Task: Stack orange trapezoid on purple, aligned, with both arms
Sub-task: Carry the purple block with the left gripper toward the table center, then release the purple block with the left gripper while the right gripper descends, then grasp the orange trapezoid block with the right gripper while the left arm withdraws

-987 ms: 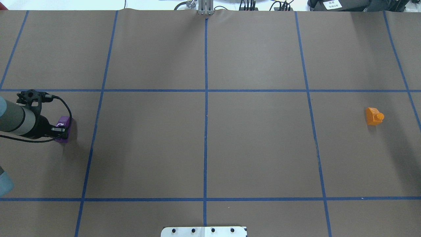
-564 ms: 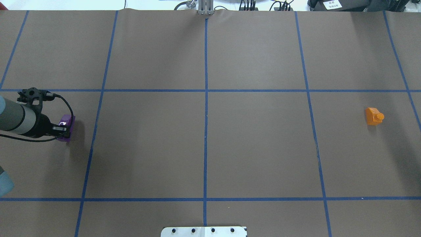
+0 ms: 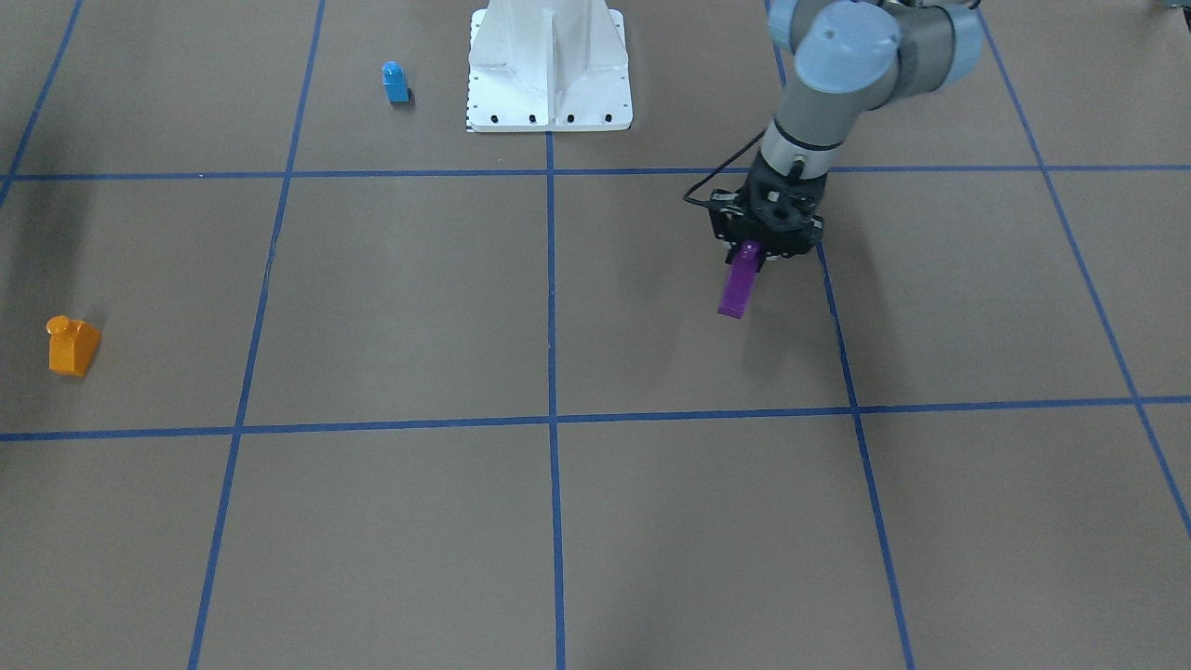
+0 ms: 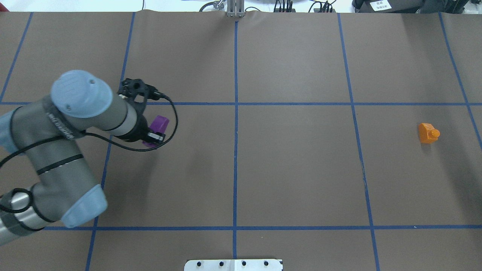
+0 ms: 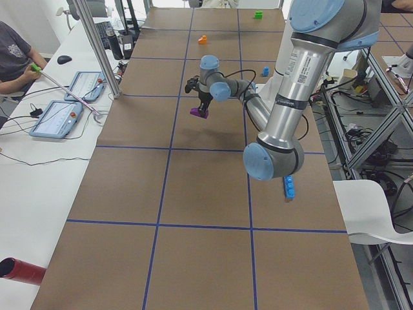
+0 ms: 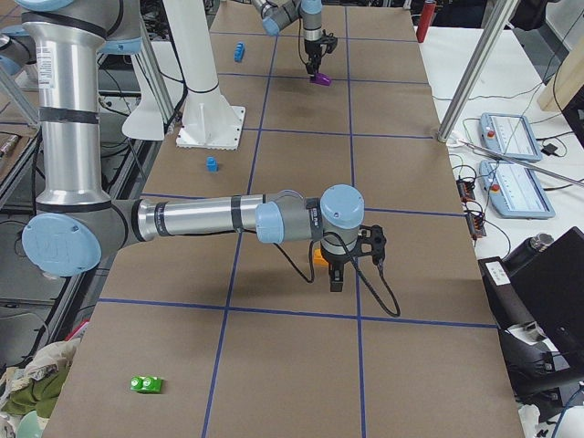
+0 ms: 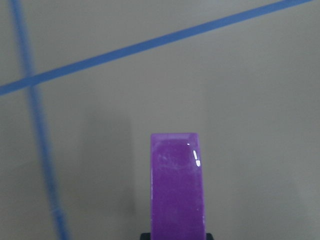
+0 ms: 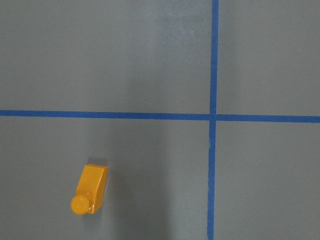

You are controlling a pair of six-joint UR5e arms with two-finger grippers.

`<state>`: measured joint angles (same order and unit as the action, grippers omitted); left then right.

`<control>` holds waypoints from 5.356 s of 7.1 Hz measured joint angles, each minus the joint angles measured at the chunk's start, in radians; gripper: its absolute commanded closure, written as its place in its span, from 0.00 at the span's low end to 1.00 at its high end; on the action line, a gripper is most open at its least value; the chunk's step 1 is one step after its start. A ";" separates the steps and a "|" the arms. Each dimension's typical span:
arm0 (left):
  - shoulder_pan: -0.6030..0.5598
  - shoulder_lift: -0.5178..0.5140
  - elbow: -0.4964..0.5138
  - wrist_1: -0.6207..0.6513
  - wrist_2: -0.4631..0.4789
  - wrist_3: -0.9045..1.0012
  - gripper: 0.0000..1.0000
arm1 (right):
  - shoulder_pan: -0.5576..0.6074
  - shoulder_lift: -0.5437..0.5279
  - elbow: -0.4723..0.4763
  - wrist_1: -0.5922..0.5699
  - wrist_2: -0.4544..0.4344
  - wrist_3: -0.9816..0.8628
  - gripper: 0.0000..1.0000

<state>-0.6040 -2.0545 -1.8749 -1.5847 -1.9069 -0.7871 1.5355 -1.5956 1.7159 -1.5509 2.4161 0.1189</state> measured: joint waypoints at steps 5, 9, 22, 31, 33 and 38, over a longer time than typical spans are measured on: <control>0.077 -0.428 0.487 -0.104 0.076 0.031 1.00 | -0.001 0.008 -0.003 0.001 0.002 0.038 0.00; 0.073 -0.444 0.581 -0.159 0.077 0.130 1.00 | -0.001 0.018 -0.003 0.000 0.009 0.069 0.00; -0.157 -0.402 0.296 0.110 -0.108 0.130 0.00 | -0.456 0.005 0.029 0.411 -0.260 0.684 0.00; -0.172 -0.388 0.279 0.121 -0.109 0.131 0.00 | -0.528 -0.007 -0.145 0.541 -0.265 0.695 0.24; -0.172 -0.388 0.278 0.121 -0.109 0.131 0.00 | -0.529 -0.006 -0.158 0.541 -0.264 0.690 0.37; -0.175 -0.387 0.271 0.122 -0.110 0.129 0.00 | -0.522 -0.005 -0.159 0.532 -0.241 0.685 1.00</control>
<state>-0.7786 -2.4411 -1.6042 -1.4624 -2.0167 -0.6576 1.0132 -1.6009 1.5568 -1.0185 2.1751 0.8043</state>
